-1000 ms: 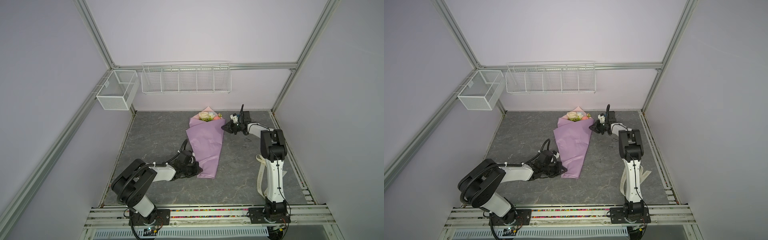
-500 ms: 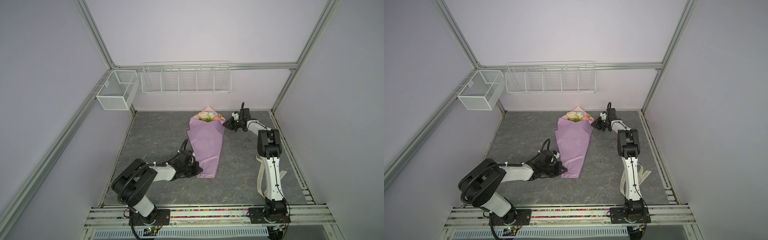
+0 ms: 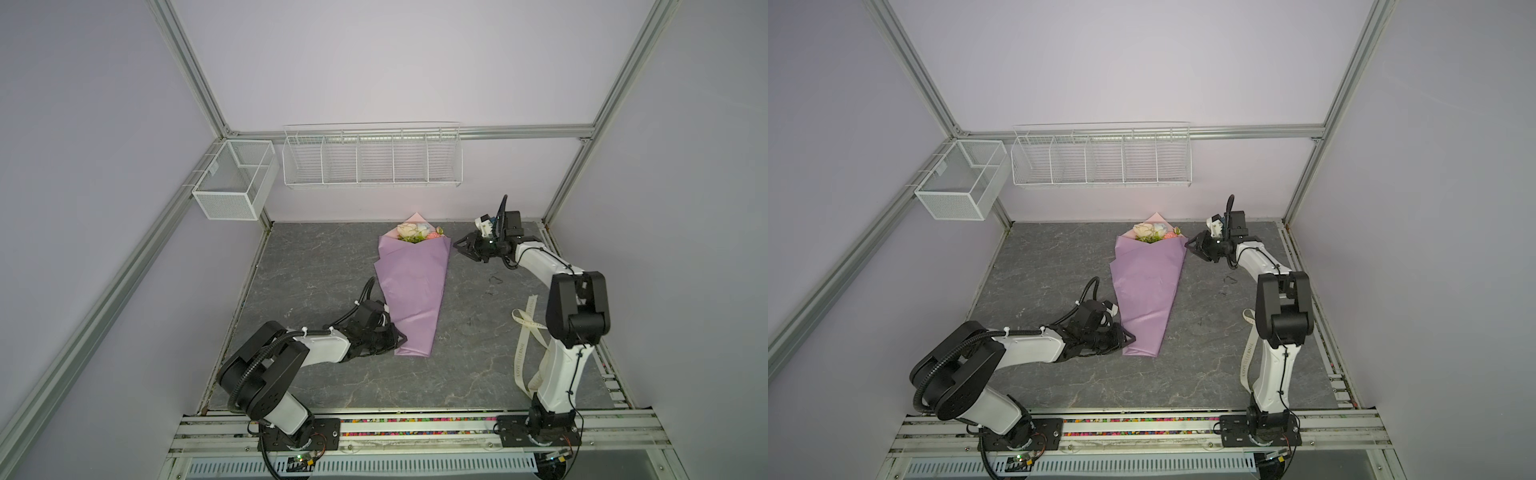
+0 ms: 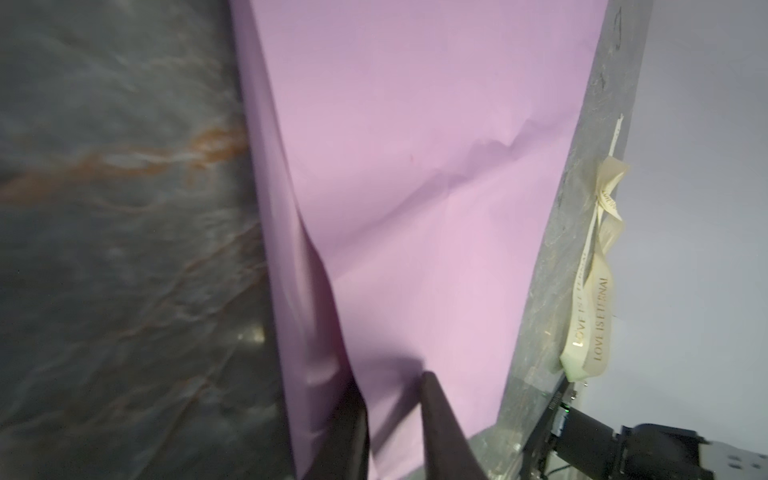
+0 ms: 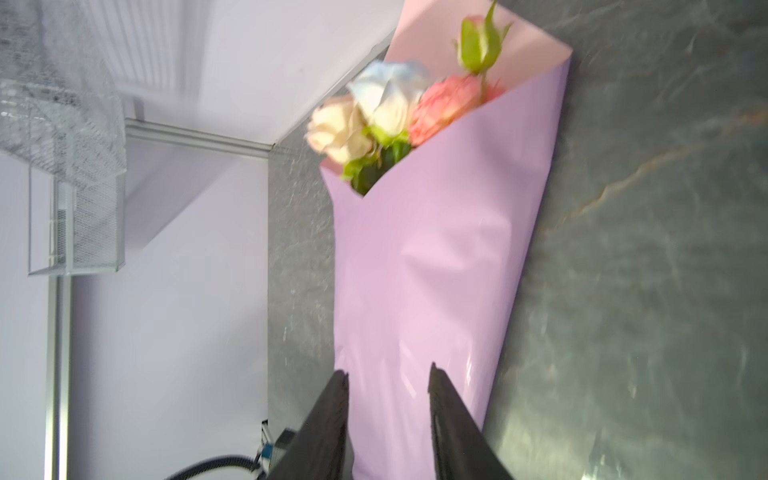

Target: Tie the bouquet of fake flowers

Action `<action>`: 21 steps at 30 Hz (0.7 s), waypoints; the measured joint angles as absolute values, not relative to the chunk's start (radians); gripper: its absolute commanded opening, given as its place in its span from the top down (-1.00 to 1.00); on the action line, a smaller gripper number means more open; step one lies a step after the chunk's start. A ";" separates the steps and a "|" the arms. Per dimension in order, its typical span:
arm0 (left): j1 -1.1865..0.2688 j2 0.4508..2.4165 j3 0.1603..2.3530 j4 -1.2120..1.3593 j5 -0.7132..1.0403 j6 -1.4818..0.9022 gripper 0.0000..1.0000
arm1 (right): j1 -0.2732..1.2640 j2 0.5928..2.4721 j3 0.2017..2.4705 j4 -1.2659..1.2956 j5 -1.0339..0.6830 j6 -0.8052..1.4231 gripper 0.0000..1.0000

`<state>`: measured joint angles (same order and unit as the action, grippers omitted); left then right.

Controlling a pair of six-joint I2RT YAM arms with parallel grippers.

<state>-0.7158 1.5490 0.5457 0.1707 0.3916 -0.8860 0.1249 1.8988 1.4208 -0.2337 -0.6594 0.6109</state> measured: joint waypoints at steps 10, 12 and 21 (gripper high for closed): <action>-0.715 1.372 0.546 -0.002 0.285 -0.876 -0.15 | 0.331 1.609 0.896 -0.173 -0.541 0.641 -0.06; -0.712 1.342 0.546 -0.029 0.269 -0.876 -0.20 | 0.350 1.586 0.831 -0.167 -0.520 0.663 -0.12; -0.630 1.338 0.546 -0.048 0.300 -0.873 -0.40 | 0.411 1.560 0.730 -0.060 -0.496 0.752 -0.15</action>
<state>-0.6304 1.3380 0.5461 -0.0479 0.2996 -0.8734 0.4110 1.5597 0.7303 -0.0605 -0.4957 0.7521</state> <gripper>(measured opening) 0.670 0.573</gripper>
